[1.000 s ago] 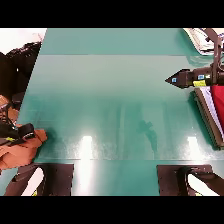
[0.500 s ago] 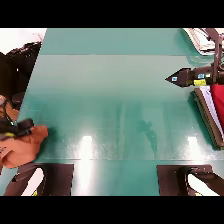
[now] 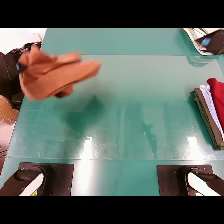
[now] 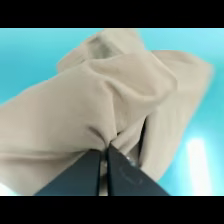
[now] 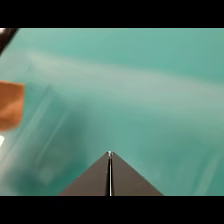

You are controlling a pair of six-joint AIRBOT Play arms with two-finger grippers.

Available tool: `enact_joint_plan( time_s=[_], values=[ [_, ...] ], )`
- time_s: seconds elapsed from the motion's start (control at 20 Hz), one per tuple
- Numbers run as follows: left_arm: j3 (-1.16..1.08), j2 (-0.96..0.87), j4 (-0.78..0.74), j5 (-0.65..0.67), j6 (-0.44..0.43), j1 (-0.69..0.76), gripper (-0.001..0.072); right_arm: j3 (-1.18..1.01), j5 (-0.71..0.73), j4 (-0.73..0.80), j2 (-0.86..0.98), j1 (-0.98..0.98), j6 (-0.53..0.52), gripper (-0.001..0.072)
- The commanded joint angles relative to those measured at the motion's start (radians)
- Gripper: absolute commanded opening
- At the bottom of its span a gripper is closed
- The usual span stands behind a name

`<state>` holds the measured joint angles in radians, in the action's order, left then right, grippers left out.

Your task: Fold the shirts.

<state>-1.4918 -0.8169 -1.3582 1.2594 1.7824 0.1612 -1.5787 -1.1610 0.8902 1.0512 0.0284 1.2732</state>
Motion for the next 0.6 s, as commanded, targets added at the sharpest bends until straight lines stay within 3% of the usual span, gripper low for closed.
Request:
enact_joint_plan(
  time_s=[0.0,0.25,0.45,0.55],
  values=[
    [-0.113,-0.083,0.006,-0.085,0.027,0.222,0.0024,-0.111,0.007,0.0,0.0,-0.068,0.001,0.0015],
    [-0.113,-0.324,0.009,-0.108,0.027,0.482,0.0026,-0.15,-0.024,0.0,-0.002,-0.093,0.001,0.0015],
    [-0.113,-0.513,0.06,-0.126,0.025,0.608,0.0042,-0.149,-0.07,0.0,-0.002,-0.093,0.001,0.0015],
    [-0.113,-0.602,0.077,-0.127,0.025,0.653,0.0578,-0.148,-0.073,0.0,-0.002,-0.093,0.001,0.0015]
  ],
)
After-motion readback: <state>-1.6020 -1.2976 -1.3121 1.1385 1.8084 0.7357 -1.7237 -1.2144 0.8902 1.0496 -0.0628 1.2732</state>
